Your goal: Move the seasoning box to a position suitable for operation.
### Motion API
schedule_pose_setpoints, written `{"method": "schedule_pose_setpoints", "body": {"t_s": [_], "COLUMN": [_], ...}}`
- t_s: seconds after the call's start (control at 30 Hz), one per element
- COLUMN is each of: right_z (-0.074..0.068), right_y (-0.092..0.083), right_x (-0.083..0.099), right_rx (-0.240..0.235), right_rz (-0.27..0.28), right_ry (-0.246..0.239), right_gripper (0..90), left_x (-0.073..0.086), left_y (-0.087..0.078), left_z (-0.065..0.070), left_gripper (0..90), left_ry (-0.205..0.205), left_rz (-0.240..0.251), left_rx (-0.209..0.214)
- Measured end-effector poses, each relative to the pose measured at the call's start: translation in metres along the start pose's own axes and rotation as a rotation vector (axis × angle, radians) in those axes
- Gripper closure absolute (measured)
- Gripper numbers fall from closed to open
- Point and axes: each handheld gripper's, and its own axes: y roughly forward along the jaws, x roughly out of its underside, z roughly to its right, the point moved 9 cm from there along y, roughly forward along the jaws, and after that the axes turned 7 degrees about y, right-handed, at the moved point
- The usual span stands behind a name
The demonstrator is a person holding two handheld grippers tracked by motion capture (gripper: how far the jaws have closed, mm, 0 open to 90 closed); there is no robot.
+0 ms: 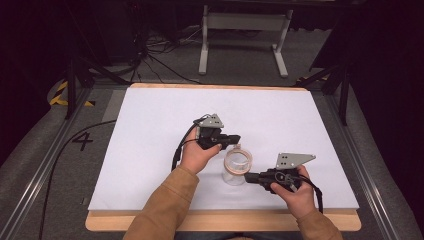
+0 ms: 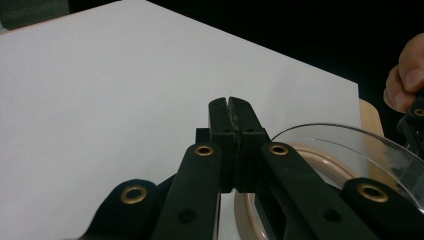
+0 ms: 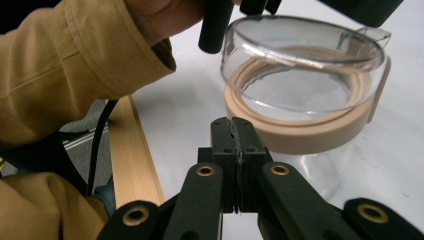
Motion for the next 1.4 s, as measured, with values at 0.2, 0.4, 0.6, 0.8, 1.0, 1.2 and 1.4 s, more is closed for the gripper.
{"method": "schedule_pose_setpoints", "body": {"t_s": [0.2,0.4,0.6,0.8,1.0,1.2,1.4], "right_z": [-0.001,0.001,0.003,0.003,0.004,0.011,0.014], "right_y": [0.002,0.001,0.000,-0.001,-0.002,-0.009,-0.011], "right_x": [-0.005,-0.009,-0.013,-0.015,-0.019,-0.026,-0.034], "right_rx": [-0.007,0.008,0.019,0.019,0.017,0.019,0.017], "right_rz": [0.012,0.036,0.063,0.069,0.079,0.104,0.121], "right_ry": [0.005,0.017,0.020,0.016,0.008,0.003,-0.005], "right_gripper": [90.0,90.0,90.0,90.0,90.0,90.0,90.0], "left_x": [0.001,0.002,0.002,0.003,0.004,0.004,0.009], "left_y": [0.001,0.002,0.000,-0.007,-0.023,-0.049,-0.063], "left_z": [-0.001,-0.001,-0.001,-0.005,-0.007,-0.007,-0.007], "left_gripper": [89.8,89.8,89.2,87.2,86.8,84.6,84.0], "left_ry": [-0.007,-0.002,-0.011,-0.019,-0.009,0.002,-0.011], "left_rz": [0.003,-0.004,-0.003,0.002,-0.011,-0.040,-0.059], "left_rx": [0.005,0.002,0.009,-0.005,-0.045,-0.091,-0.118]}}
